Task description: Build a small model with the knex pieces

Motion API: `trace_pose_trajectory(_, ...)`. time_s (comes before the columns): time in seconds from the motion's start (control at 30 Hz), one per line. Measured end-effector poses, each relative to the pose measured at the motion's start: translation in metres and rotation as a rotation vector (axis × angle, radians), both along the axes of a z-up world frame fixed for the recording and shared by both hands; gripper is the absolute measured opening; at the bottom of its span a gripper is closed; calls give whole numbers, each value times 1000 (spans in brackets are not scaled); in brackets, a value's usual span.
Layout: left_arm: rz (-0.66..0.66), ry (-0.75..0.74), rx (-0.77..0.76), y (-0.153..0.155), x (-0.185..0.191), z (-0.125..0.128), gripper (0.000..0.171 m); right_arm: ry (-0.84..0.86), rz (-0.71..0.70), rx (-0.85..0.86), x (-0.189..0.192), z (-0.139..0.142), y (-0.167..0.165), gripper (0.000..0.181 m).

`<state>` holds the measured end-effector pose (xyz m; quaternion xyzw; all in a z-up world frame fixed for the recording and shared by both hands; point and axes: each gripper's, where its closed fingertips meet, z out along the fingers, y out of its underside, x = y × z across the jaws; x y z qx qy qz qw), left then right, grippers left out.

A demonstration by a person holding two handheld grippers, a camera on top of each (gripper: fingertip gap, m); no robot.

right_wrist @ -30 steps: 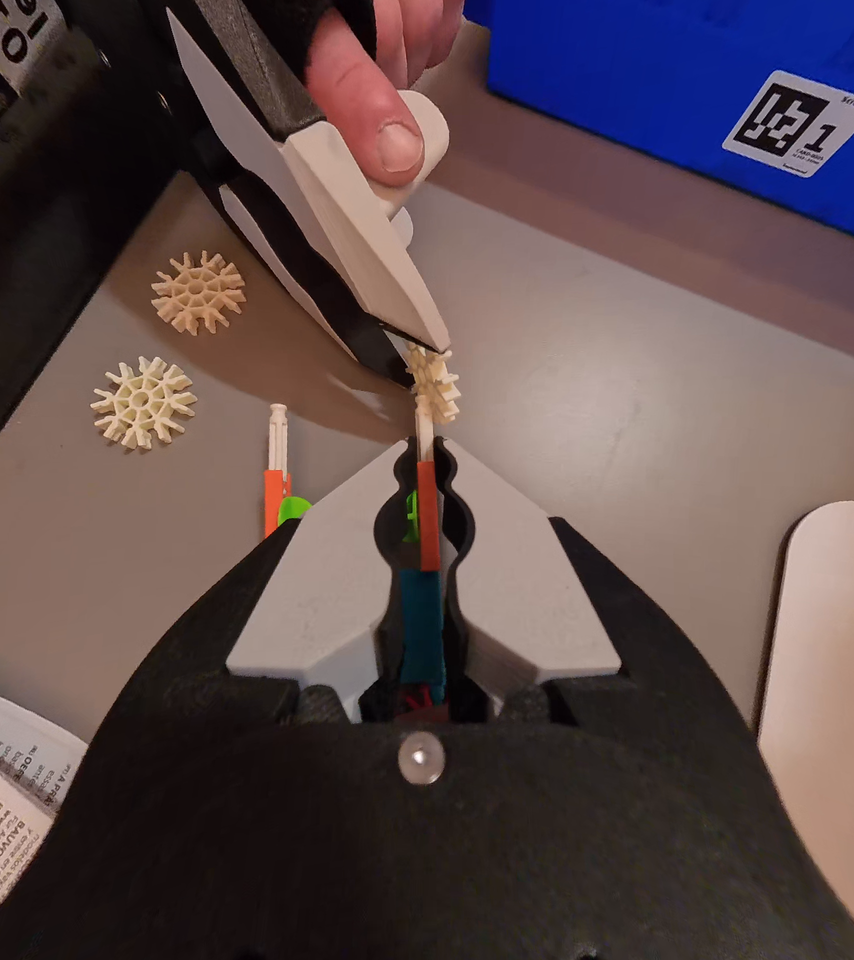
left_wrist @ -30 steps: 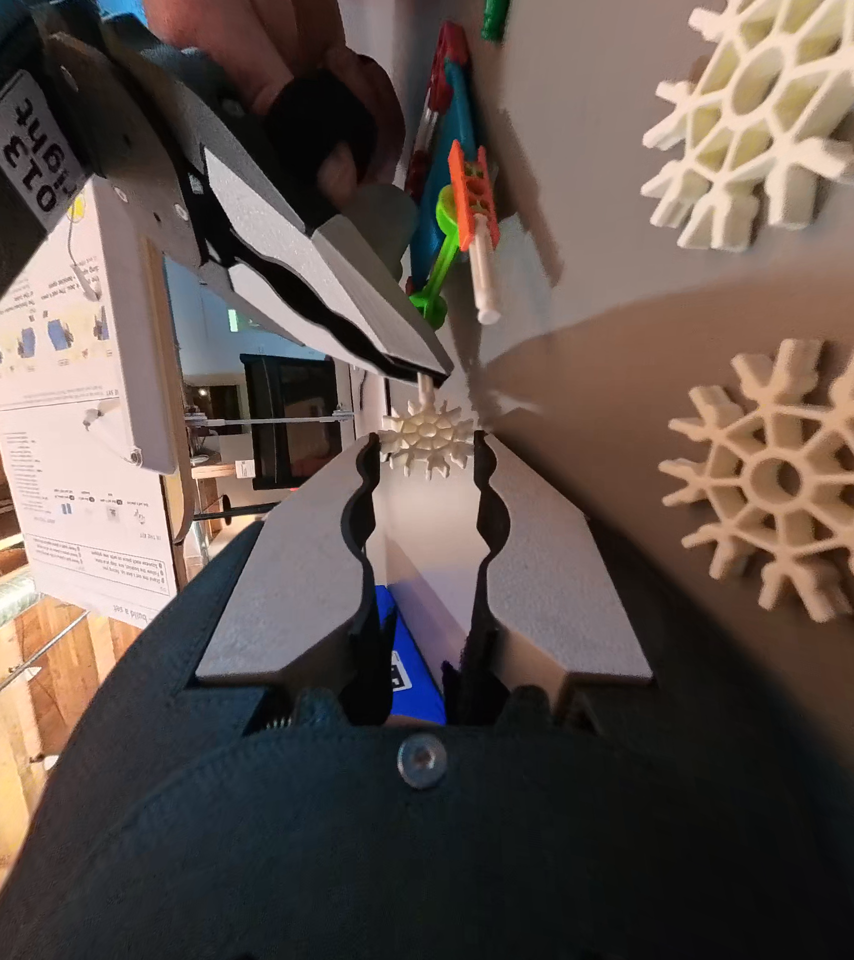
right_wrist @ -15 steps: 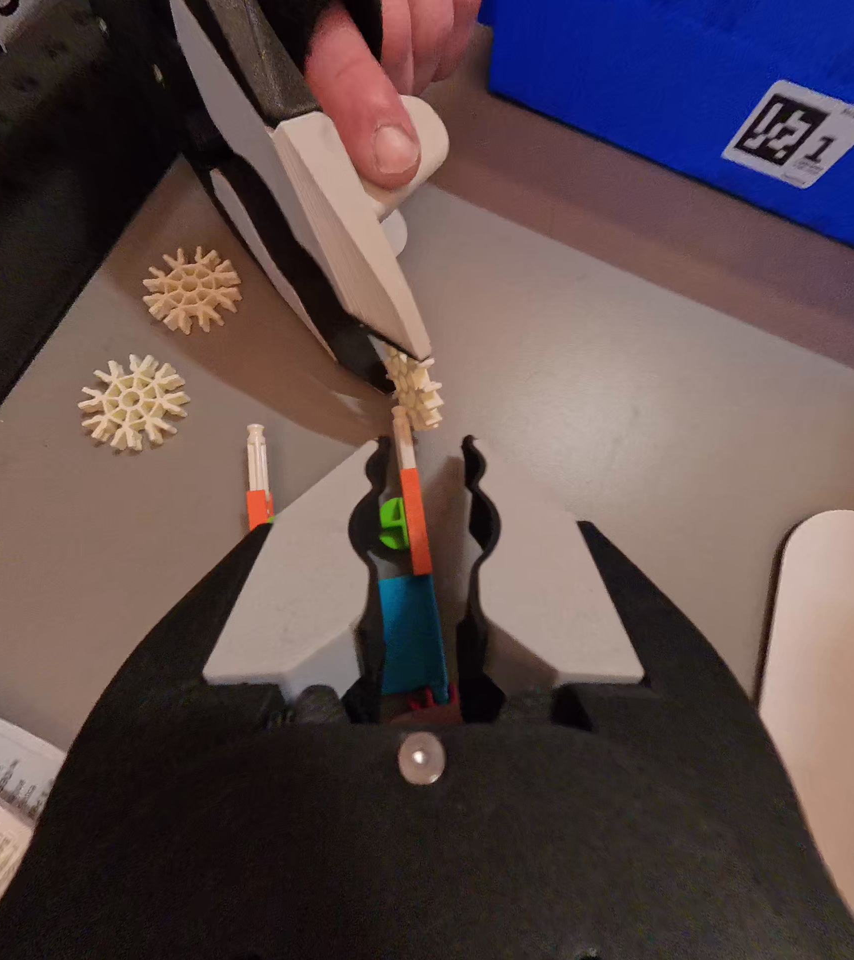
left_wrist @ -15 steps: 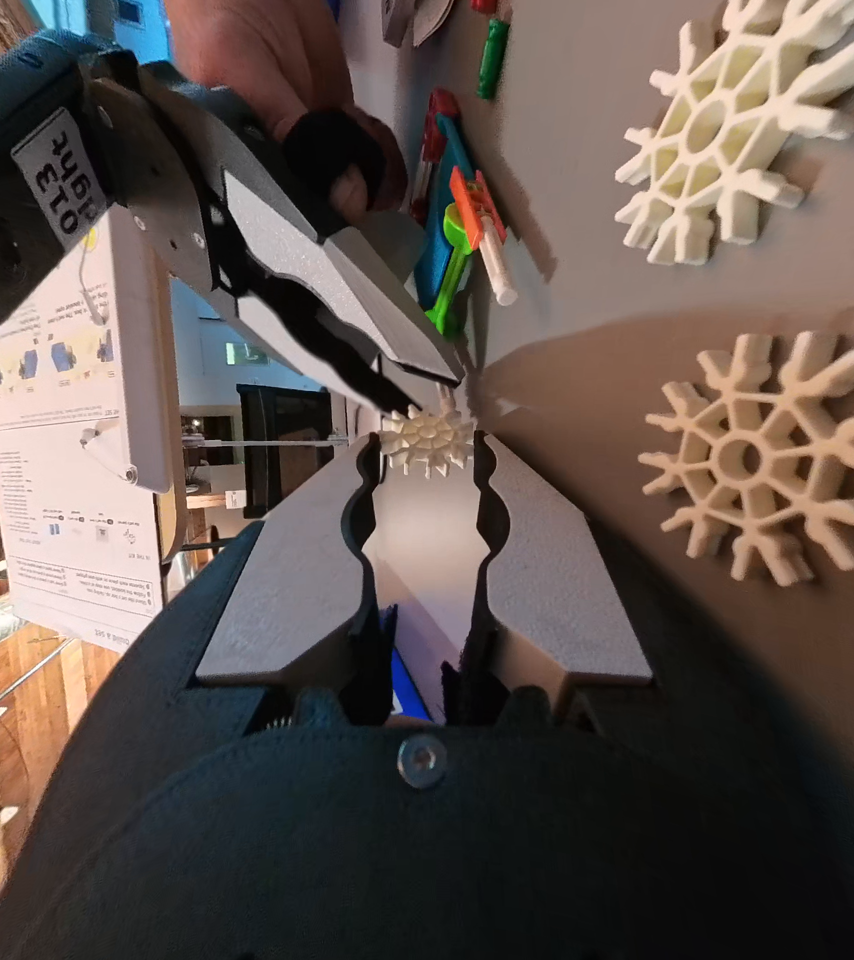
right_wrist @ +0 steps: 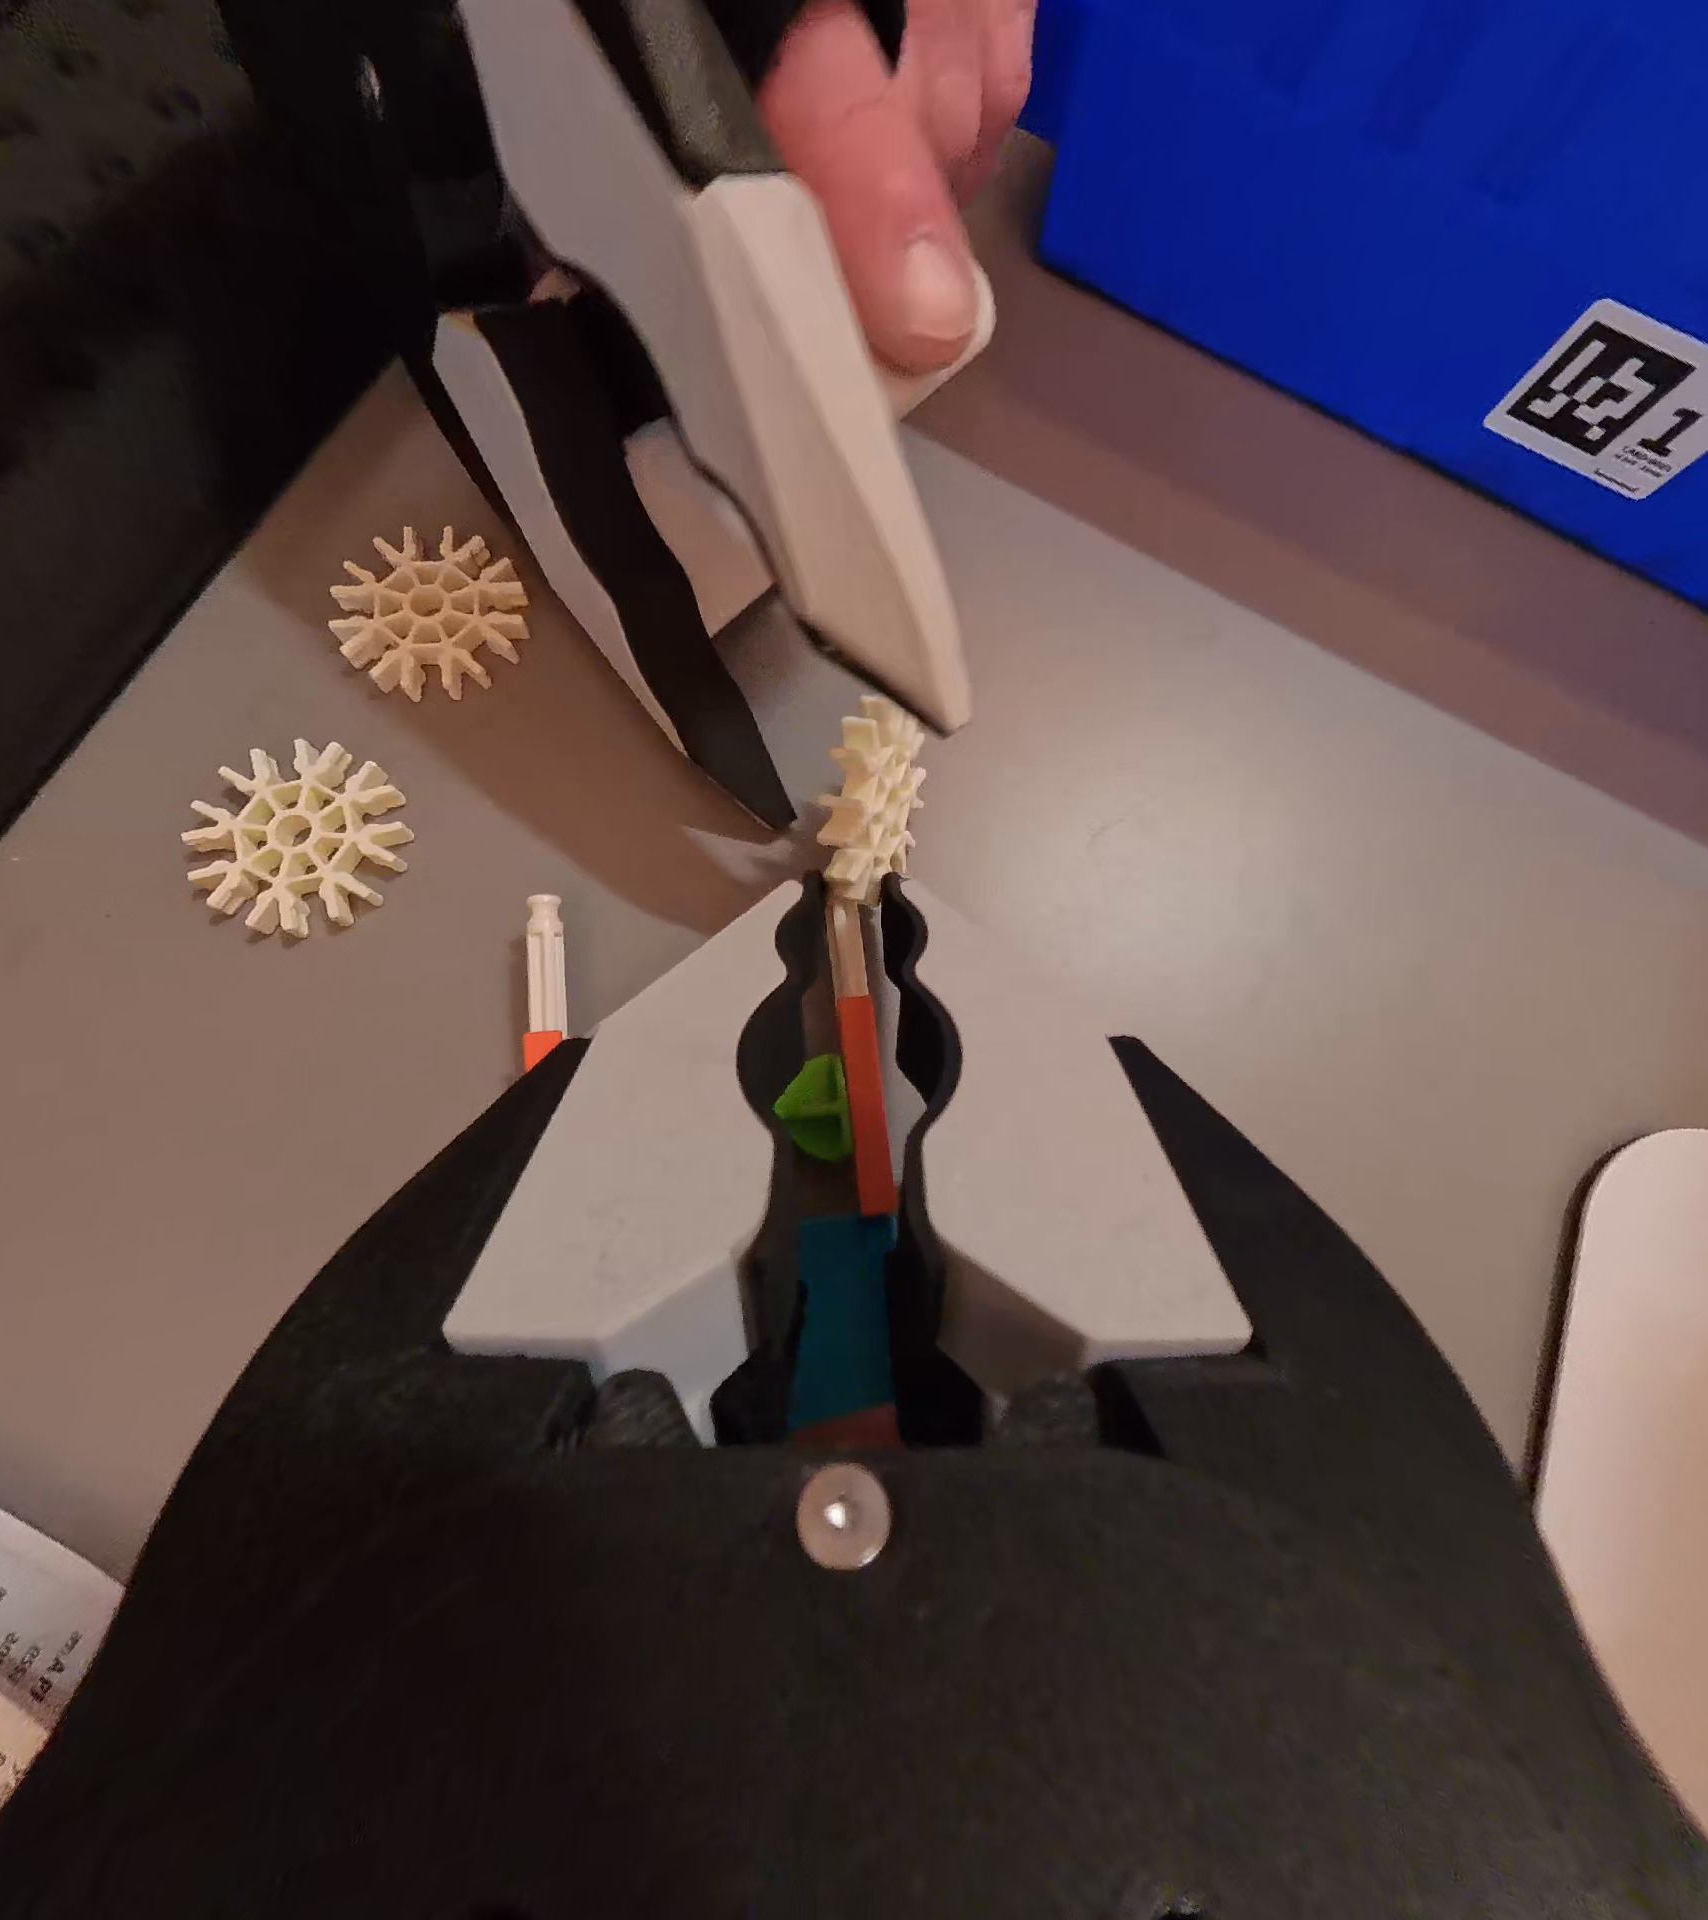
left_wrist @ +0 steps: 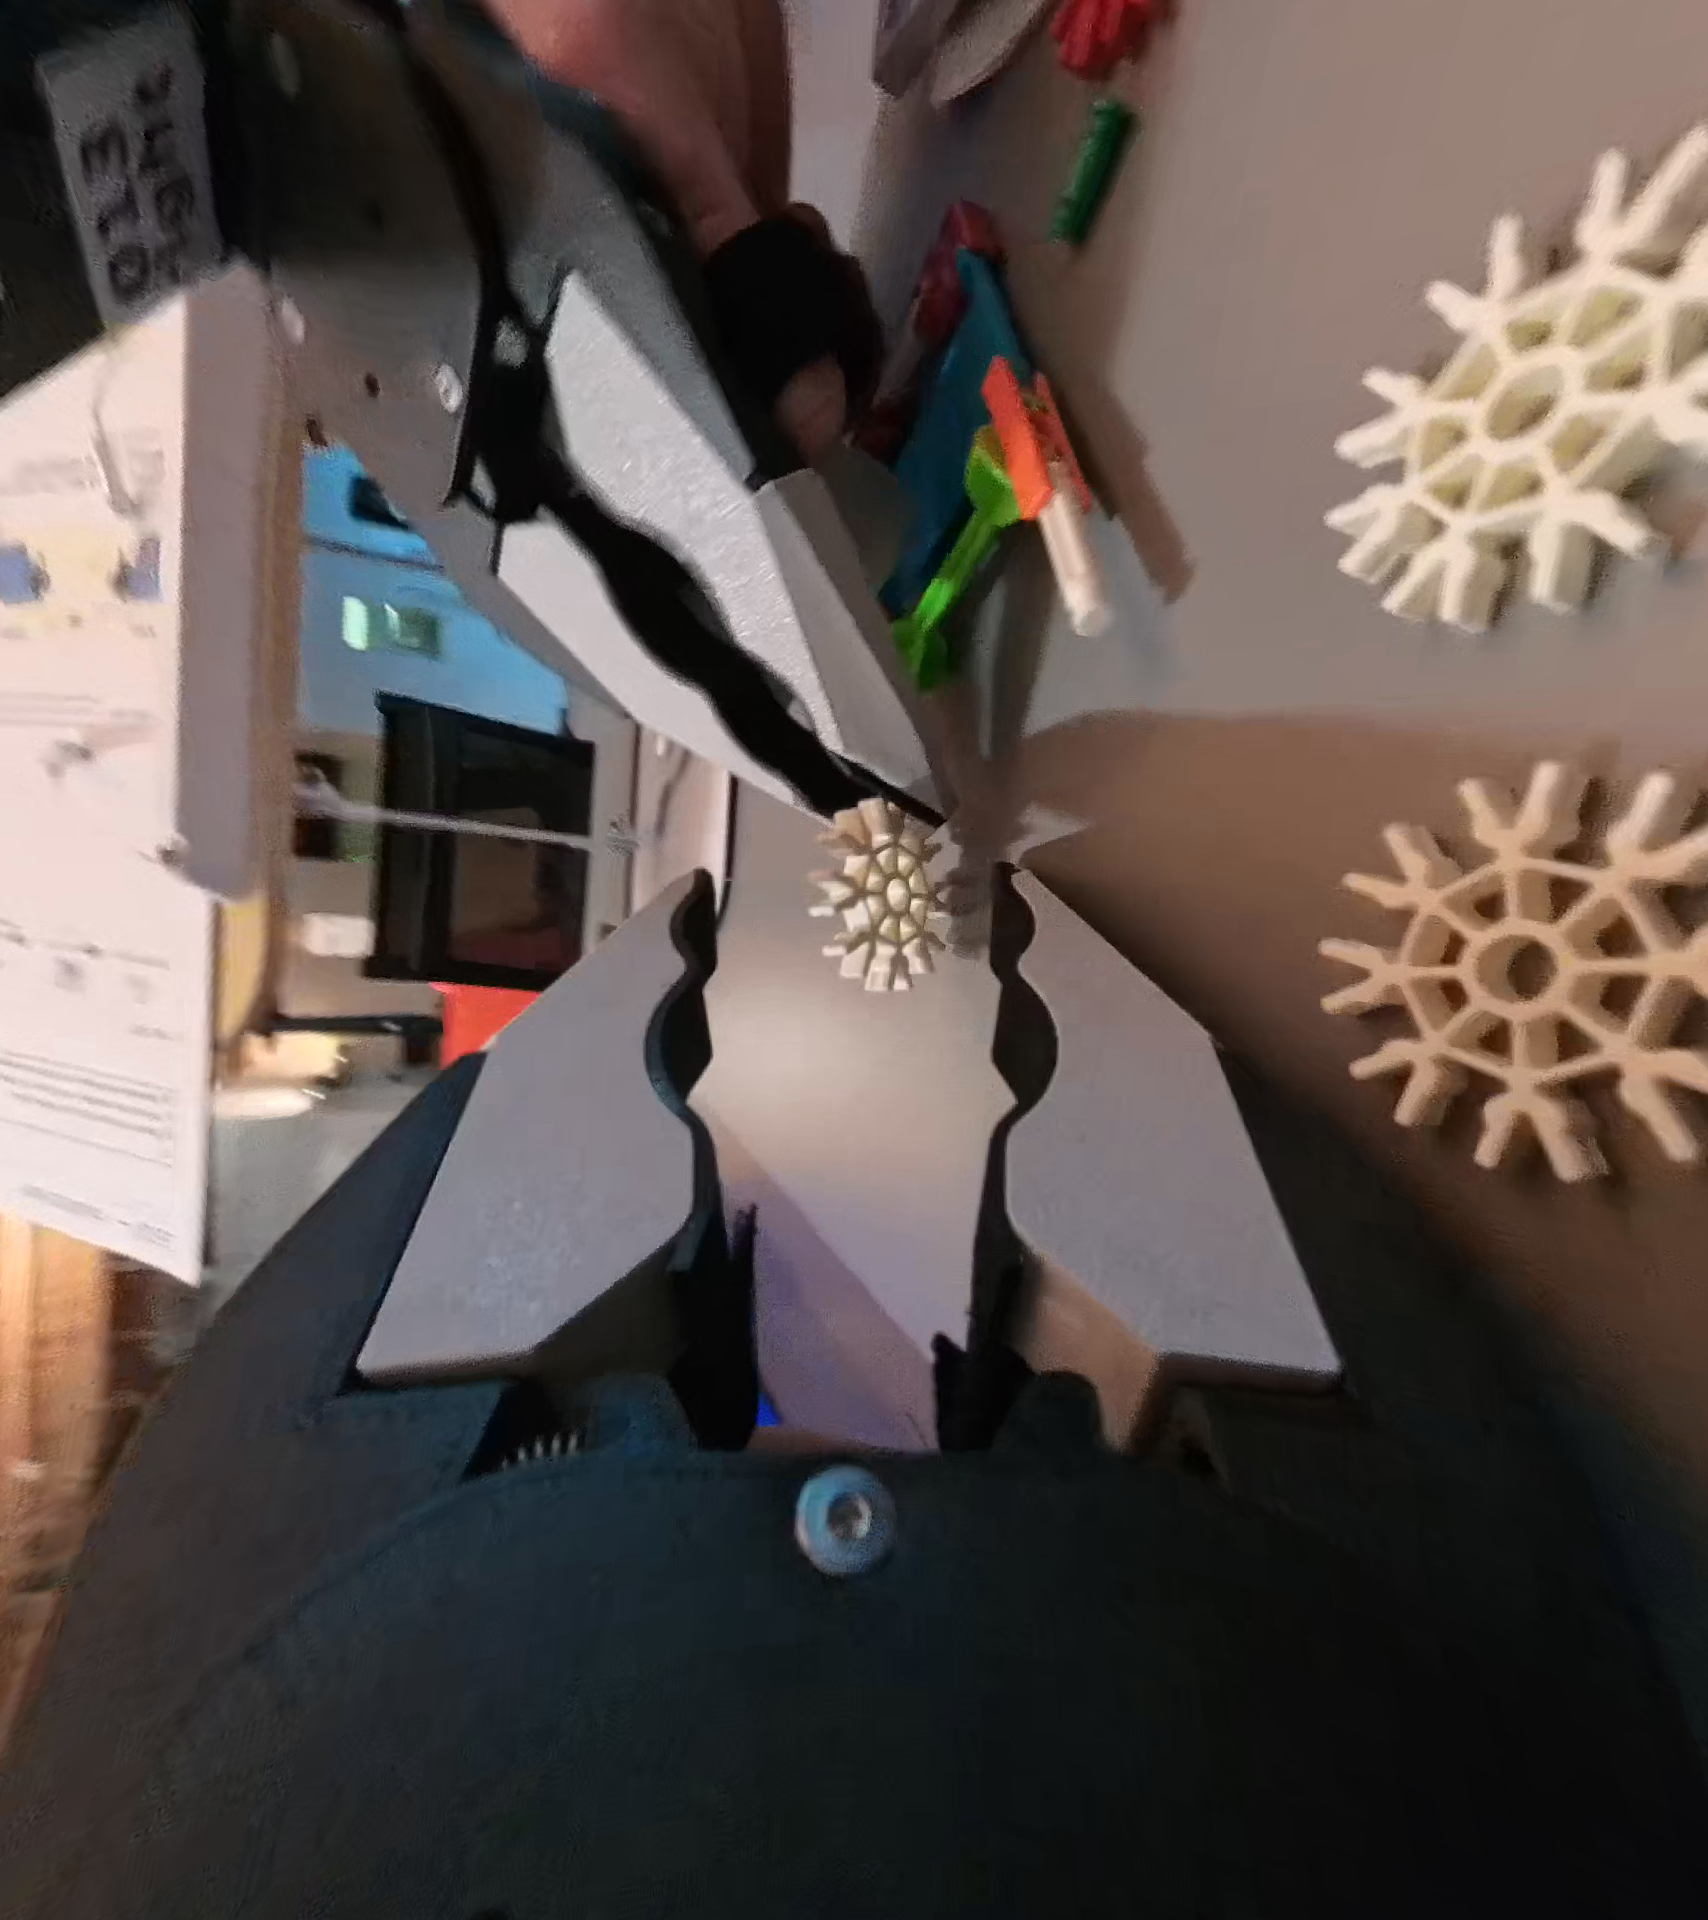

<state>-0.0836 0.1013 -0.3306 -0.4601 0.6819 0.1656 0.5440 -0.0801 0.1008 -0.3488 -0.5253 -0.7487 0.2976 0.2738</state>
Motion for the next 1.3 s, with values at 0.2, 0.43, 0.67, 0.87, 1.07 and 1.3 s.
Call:
trace_pose_trajectory(0.2, 165, -164, -328, 9, -3, -6, 43, 1, 9, -7, 0, 0, -2, 8)
trace_pose_trajectory(0.43, 205, -194, -583, 9, 4, -20, 3, 3, -17, 22, 2, 2, 4, 9)
trace_pose_trajectory(0.67, 222, -218, -789, 3, 6, -21, 3, -64, -3, 126, 8, -6, 6, 16)
trace_pose_trajectory(0.87, 248, -212, -867, 6, 6, -21, 3, -80, 12, 144, 10, -6, 5, 3)
trace_pose_trajectory(1.07, 251, -207, -929, 4, 9, -22, 3, -75, 9, 139, 12, -3, 6, 3)
trace_pose_trajectory(1.3, 269, -213, -957, 5, 10, -22, 3, -77, 1, 119, 12, -3, 5, 3)
